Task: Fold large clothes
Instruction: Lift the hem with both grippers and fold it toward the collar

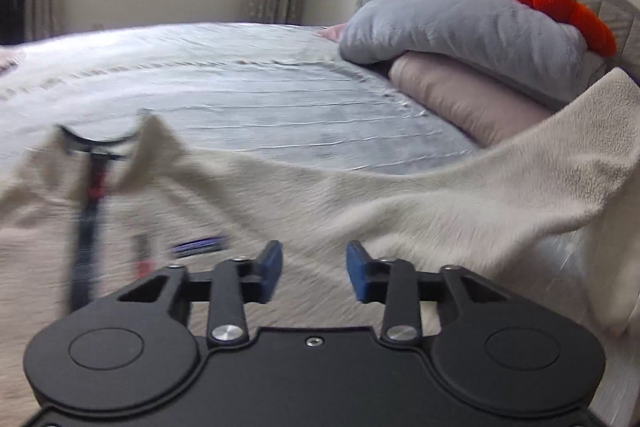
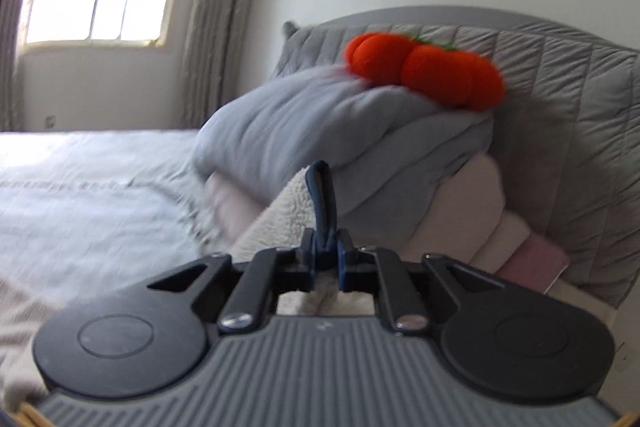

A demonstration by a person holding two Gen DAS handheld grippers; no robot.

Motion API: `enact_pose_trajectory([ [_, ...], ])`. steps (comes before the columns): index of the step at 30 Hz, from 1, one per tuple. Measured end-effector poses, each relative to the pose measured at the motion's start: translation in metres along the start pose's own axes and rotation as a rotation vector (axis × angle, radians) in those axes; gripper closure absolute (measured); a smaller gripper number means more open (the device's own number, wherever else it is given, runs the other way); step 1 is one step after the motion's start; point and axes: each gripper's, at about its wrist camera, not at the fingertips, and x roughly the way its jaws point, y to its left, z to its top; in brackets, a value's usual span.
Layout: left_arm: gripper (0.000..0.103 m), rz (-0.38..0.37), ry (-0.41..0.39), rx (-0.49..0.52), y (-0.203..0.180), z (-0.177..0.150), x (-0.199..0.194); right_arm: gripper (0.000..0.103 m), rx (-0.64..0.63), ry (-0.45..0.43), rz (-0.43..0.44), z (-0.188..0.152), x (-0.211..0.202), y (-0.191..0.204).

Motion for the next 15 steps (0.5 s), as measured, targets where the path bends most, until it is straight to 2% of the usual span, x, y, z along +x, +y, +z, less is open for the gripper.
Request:
enact_pose_trajectory([
  [3, 0.085, -0.113, 0.017, -0.056, -0.024, 0.005, 0.053, 0.095, 0.029, -0.006, -0.029, 0.003, 0.020, -0.015],
  [5, 0.086, -0.191, 0.082, -0.089, -0.044, -0.002, 0.091, 0.095, 0.032, 0.020, -0.041, -0.004, 0.036, -0.022],
  [7, 0.088, -0.188, 0.137, -0.091, -0.064, -0.018, 0.123, 0.095, 0.027, 0.070, -0.042, -0.015, 0.054, -0.026],
  [9, 0.089, -0.180, 0.085, -0.060, -0.076, -0.022, 0.127, 0.095, 0.003, 0.111, -0.055, -0.030, 0.062, -0.022],
  [10, 0.089, -0.181, 0.090, -0.069, -0.076, -0.021, 0.127, 0.095, -0.001, 0.127, -0.059, -0.035, 0.066, -0.019],
  [11, 0.084, -0.188, 0.094, -0.071, -0.075, -0.019, 0.124, 0.094, 0.011, 0.137, -0.057, -0.038, 0.067, -0.018],
  [13, 0.084, -0.189, 0.093, -0.029, -0.078, -0.015, 0.115, 0.089, 0.047, 0.139, -0.043, -0.039, 0.062, -0.016],
  [14, 0.080, -0.176, 0.093, 0.008, -0.080, -0.015, 0.105, 0.086, 0.051, 0.141, -0.029, -0.037, 0.059, -0.015],
  [15, 0.070, -0.161, 0.094, 0.033, -0.080, -0.016, 0.095, 0.072, 0.046, 0.139, -0.018, -0.034, 0.054, -0.012],
])
